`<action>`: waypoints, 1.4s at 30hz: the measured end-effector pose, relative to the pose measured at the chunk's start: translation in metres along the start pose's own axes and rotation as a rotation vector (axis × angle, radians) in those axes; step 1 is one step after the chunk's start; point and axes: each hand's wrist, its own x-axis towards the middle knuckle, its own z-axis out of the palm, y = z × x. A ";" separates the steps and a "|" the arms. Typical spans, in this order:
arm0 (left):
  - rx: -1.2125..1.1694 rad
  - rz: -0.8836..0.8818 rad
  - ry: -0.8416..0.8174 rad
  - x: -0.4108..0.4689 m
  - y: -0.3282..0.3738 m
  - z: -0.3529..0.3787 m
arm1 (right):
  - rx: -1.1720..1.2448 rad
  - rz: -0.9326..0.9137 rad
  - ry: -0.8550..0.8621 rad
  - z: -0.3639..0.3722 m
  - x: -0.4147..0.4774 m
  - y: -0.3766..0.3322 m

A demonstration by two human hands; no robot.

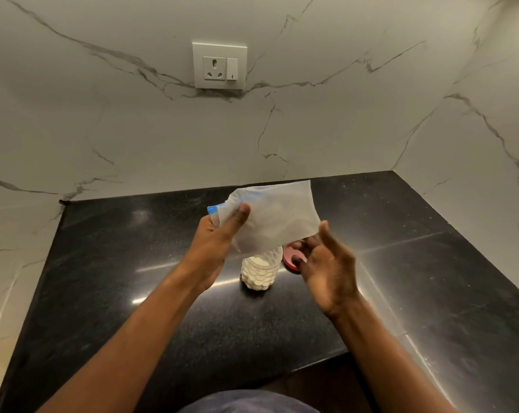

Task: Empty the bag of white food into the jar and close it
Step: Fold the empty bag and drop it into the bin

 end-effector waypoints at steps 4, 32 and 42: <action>-0.063 -0.098 0.000 -0.006 -0.005 0.012 | 0.071 -0.050 -0.161 0.023 -0.002 0.017; 0.013 -0.148 -0.069 -0.009 -0.016 0.045 | -1.696 -1.143 0.067 0.006 0.045 0.051; -0.144 -0.263 0.181 0.003 -0.006 0.026 | -1.488 -0.853 -0.141 0.014 0.024 0.042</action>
